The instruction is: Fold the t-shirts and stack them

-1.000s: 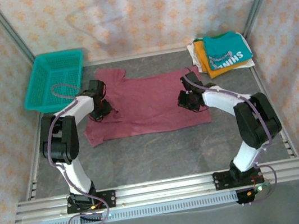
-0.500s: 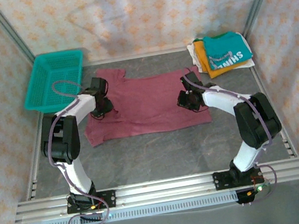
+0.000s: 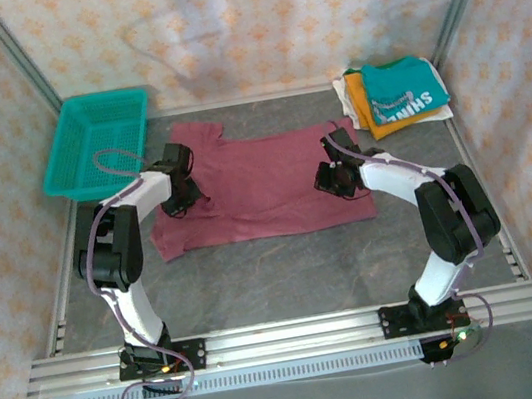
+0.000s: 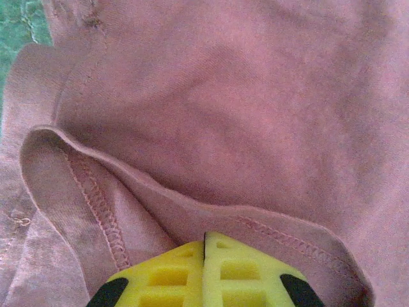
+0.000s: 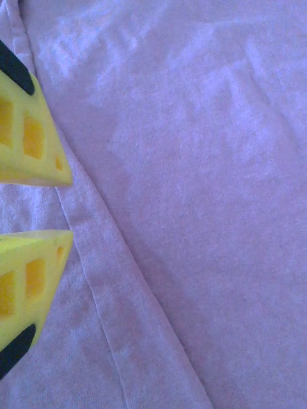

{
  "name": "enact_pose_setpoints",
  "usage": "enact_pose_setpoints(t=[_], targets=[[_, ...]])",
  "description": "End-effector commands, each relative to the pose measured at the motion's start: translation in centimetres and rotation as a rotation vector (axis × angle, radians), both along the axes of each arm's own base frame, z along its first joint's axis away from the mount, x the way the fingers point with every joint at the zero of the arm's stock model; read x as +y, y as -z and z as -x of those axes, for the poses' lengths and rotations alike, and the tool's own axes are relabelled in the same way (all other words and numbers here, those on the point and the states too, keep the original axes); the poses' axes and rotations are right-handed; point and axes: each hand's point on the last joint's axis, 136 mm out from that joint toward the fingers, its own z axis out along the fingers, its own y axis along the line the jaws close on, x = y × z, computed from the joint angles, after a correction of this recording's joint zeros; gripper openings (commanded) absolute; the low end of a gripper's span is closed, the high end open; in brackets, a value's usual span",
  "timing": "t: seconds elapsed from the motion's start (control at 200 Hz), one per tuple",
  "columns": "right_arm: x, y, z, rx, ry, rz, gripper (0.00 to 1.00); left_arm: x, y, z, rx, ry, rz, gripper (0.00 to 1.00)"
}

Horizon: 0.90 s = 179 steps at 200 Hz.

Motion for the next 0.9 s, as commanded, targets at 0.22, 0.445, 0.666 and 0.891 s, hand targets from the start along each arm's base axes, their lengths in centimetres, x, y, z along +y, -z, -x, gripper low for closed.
enact_pose_setpoints(t=[0.22,0.445,0.666,0.891], targets=[[0.6,-1.0,-0.8,-0.035,-0.019,-0.002,0.25,0.2,-3.4,-1.5,-0.06,0.009,-0.045,0.0],[0.6,-0.9,-0.8,-0.031,-0.029,0.0,0.28,0.3,-3.3,0.9,-0.052,-0.016,-0.041,0.3],[1.1,-0.6,-1.1,-0.024,-0.044,-0.013,0.28,0.4,-0.7,1.3,0.008,0.002,-0.06,0.32],[1.0,-0.8,-1.0,-0.03,-0.04,-0.012,0.29,0.4,-0.1,0.1,0.008,0.005,-0.077,0.12]])
